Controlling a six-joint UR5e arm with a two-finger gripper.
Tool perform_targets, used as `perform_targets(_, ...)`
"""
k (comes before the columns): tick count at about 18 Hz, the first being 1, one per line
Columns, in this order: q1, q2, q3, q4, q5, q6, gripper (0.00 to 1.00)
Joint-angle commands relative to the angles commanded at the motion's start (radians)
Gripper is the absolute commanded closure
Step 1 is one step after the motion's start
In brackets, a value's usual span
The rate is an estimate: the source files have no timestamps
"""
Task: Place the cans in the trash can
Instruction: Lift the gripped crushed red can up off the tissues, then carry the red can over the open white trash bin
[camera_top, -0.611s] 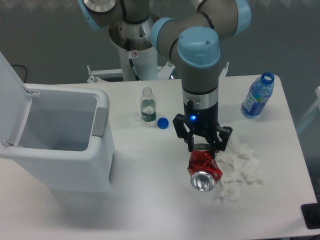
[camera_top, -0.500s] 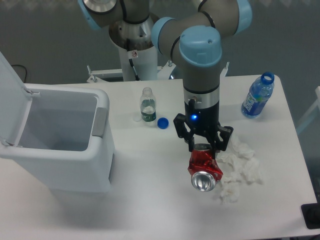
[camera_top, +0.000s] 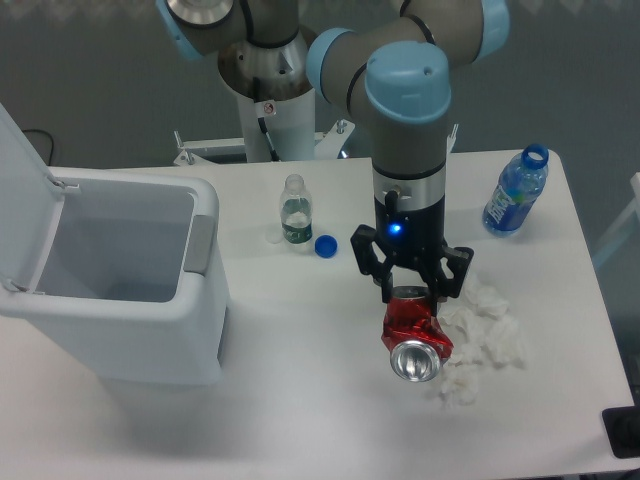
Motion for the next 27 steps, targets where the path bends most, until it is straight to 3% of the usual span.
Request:
perform_targets(10, -0.023, 0.193, -0.023, -0.011, -0.136, -0.281, 0.37)
perform_targets(13, -0.09, 0.219, -0.044, -0.012, -0.193, -0.348, 0.38)
perform_targets(18, -0.211, 0.264, -0.097, -0.021, -0.193, -0.374, 0.38)
perform_targets(25, -0.294, 0.318, -0.116, -0.138, -0.189, -0.376, 0.37)
perform_targets(27, -0.305, 0.336, -0.13, -0.146, -0.187, -0.379, 0.37)
